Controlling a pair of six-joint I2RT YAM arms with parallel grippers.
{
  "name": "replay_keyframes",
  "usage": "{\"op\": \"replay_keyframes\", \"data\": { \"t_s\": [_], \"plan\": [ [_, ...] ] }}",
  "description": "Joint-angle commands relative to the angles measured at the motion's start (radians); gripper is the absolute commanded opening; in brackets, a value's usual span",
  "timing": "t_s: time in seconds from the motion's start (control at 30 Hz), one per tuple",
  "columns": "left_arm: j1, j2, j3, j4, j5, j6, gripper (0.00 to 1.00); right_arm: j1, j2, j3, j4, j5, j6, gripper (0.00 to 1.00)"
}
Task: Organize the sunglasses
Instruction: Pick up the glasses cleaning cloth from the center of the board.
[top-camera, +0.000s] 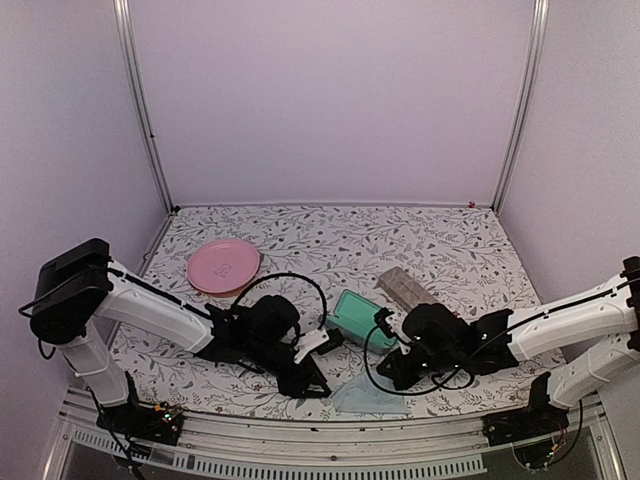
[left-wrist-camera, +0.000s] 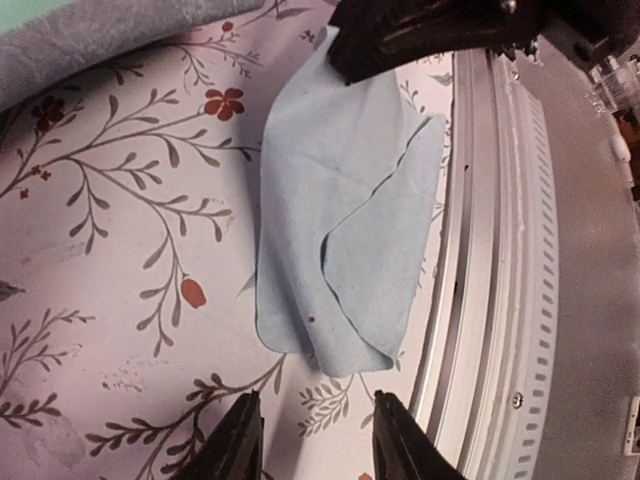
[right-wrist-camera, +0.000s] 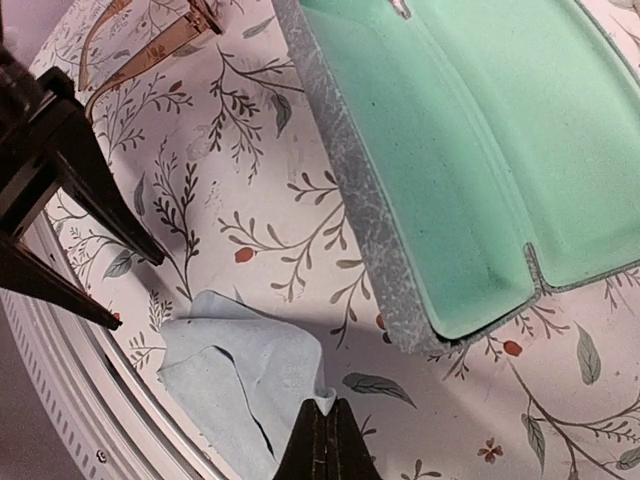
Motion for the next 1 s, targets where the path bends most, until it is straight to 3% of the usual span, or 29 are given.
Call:
{"op": "replay_keyframes", "data": {
  "t_s": [0.0, 0.2, 0.5, 0.7, 0.97],
  "plan": [
    [0.026, 0.047, 0.067, 0.041, 0.064, 0.020, 0.39, -0.006, -0.029, -0.043, -0.021, 0.012, -0.009, 0.00],
    [0.025, 0.103, 0.126, 0.033, 0.080, 0.019, 0.38, -0.005, -0.056, -0.112, -0.066, -0.049, 0.066, 0.00],
    [0.017, 0.143, 0.173, 0.024, 0.089, 0.014, 0.34, -0.004, -0.155, -0.142, 0.041, -0.108, 0.069, 0.00],
    [0.017, 0.131, 0.170, 0.020, 0.069, 0.013, 0.32, 0.004, -0.128, -0.121, 0.135, -0.191, 0.025, 0.00],
    [0.016, 0.136, 0.172, 0.007, 0.029, 0.021, 0.32, 0.105, -0.056, -0.114, 0.154, -0.207, 0.020, 0.00]
  ]
}}
